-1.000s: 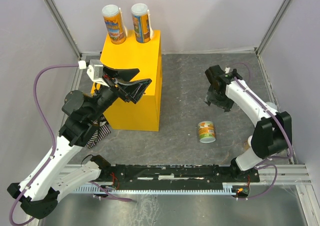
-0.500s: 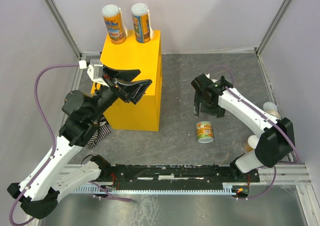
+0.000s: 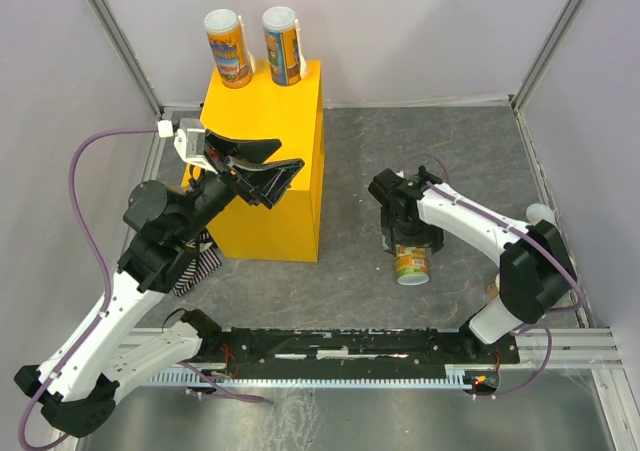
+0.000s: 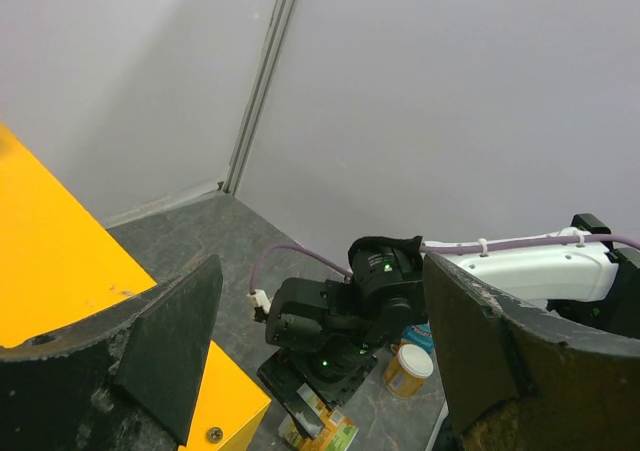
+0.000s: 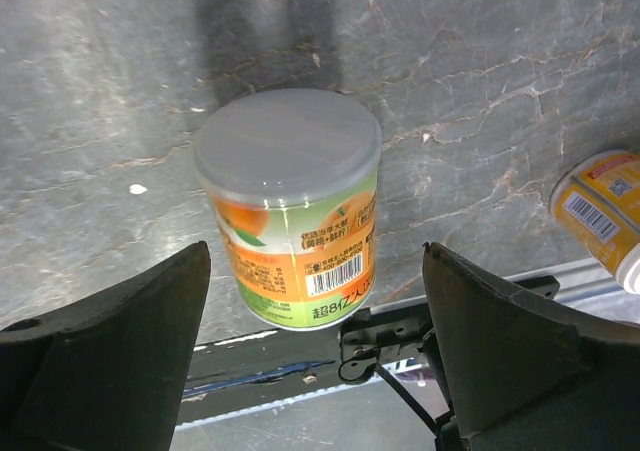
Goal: Place and organize the canned foods onto the counter
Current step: Pick up the canned food from the center of the board.
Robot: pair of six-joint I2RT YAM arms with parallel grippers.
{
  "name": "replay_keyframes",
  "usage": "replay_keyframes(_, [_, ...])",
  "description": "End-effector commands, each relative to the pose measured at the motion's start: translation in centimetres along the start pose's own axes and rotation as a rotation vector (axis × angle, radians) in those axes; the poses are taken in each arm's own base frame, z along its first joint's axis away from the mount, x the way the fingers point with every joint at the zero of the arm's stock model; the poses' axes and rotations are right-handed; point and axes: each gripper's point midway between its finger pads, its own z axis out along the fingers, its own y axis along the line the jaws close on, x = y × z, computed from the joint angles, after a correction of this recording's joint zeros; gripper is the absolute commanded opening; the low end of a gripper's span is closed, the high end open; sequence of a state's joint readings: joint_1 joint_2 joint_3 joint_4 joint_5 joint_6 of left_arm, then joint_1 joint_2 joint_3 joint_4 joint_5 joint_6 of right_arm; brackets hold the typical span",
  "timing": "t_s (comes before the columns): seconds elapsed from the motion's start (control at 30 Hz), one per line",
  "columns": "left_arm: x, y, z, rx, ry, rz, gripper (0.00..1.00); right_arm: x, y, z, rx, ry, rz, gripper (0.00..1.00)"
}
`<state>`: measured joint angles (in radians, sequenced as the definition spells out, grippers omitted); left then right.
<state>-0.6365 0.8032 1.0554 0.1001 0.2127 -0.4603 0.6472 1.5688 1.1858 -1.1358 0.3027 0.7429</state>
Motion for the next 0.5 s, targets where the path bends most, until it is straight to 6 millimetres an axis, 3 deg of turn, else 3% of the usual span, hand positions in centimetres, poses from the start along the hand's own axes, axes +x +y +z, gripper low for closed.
replay_keyframes(0.0, [-1.8, -1.3, -0.4, 0.029, -0.044, -0.015, 0.87, 0.4, -0.3, 1.3, 0.034, 0.008, -0.013, 0.95])
replay_keyframes(0.47, [-1.2, -0.7, -0.3, 0.013, -0.014, 0.012, 0.87, 0.5, 2.2, 5.4, 0.009, 0.079, -0.038, 0.94])
